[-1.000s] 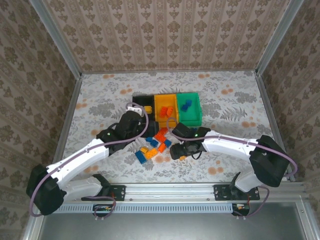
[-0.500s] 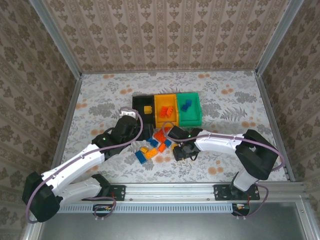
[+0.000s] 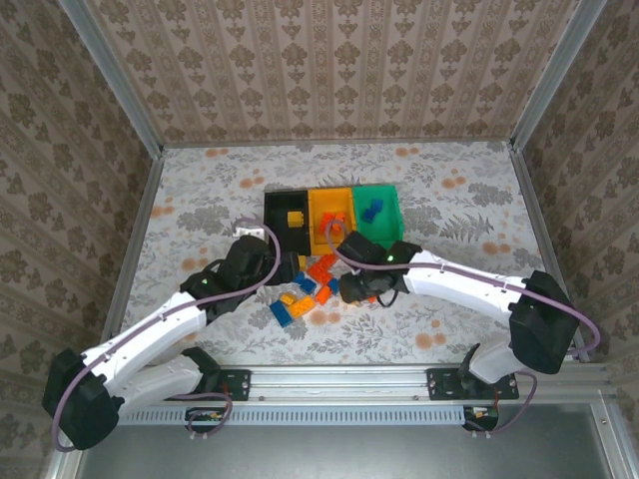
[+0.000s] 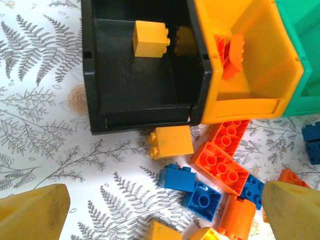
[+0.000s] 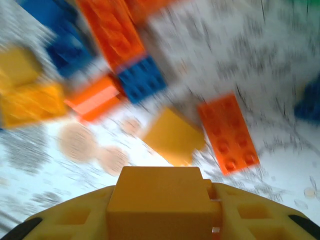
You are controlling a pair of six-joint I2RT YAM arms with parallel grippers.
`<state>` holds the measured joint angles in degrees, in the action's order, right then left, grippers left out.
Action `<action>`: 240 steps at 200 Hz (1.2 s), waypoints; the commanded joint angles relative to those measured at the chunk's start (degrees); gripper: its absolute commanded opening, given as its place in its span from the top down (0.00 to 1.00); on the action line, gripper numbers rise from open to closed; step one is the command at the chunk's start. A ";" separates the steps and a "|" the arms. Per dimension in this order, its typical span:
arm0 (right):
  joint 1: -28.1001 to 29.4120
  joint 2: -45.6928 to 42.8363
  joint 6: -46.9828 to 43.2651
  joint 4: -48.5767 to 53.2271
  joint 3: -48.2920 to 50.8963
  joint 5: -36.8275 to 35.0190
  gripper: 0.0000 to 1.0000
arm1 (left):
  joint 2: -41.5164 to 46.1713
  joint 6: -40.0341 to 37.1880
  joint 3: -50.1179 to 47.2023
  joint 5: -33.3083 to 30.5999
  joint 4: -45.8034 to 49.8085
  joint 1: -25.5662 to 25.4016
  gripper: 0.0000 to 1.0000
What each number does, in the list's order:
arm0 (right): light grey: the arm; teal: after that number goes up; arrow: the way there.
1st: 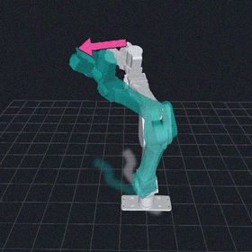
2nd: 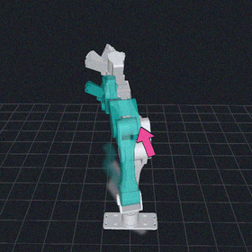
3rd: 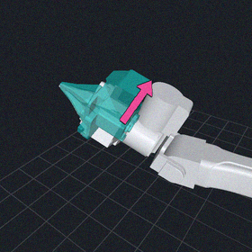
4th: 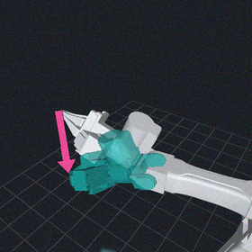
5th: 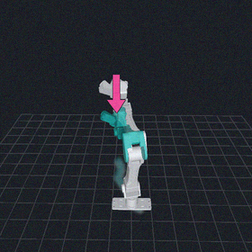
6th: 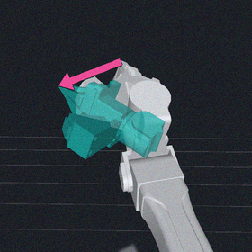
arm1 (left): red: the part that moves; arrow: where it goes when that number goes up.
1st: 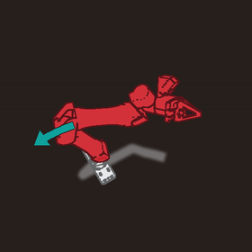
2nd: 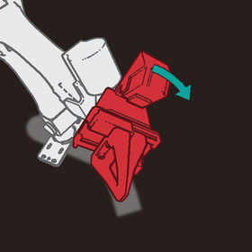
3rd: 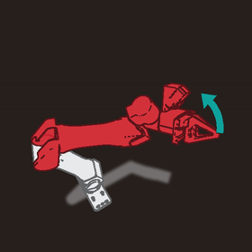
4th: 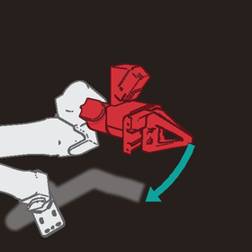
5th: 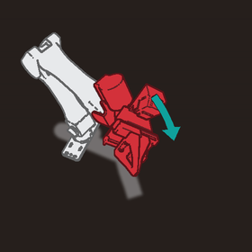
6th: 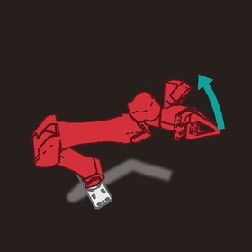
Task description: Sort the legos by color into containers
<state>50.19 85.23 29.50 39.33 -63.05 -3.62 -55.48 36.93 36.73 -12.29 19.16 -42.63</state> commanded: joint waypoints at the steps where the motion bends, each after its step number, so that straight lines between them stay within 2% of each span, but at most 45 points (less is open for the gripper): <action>1: -0.37 4.76 -3.01 -0.71 -9.96 0.53 0.63 | 2.59 2.33 -1.93 -1.28 3.02 0.74 0.00; 27: -2.15 16.58 -3.82 -3.02 -24.00 0.82 0.63 | 5.74 3.23 -3.69 -1.77 4.98 1.02 0.00; 74: -4.53 37.91 -3.44 0.90 -49.11 -0.27 0.62 | 11.32 4.49 -7.02 -0.96 7.10 2.01 0.00; 107: -6.04 48.14 -1.22 5.16 -60.78 -0.84 0.60 | 11.75 3.34 -7.22 0.92 7.76 3.05 0.00; 120: -6.50 50.08 -0.50 5.53 -62.93 -0.49 0.56 | 11.18 2.83 -7.03 1.81 7.69 3.54 0.00; 142: -6.60 50.83 -0.40 4.83 -65.42 0.69 0.38 | 10.12 2.21 -7.05 3.13 7.15 3.84 0.00; 154: -6.66 50.33 -0.40 4.96 -66.47 0.98 0.33 | 9.38 2.05 -7.02 3.56 6.83 3.95 0.00; 169: -6.56 48.14 -0.54 4.94 -65.70 0.83 0.32 | 8.87 1.97 -6.70 4.33 6.35 4.14 0.00; 185: -6.61 43.48 -0.55 3.28 -60.32 0.63 0.30 | 8.97 1.94 -6.51 4.81 5.50 4.22 0.00; 214: -6.60 29.54 0.28 -4.02 -41.41 -0.06 0.24 | 9.44 1.36 -6.10 4.82 4.86 4.40 0.00; 240: -6.57 17.40 1.47 -6.34 -25.68 -2.20 0.22 | 8.79 1.02 -5.71 4.77 4.31 4.90 0.00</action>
<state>43.75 113.58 29.36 36.42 -98.65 -3.22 -46.61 39.55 29.98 -8.14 24.97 -38.46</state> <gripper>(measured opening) 0.777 0.997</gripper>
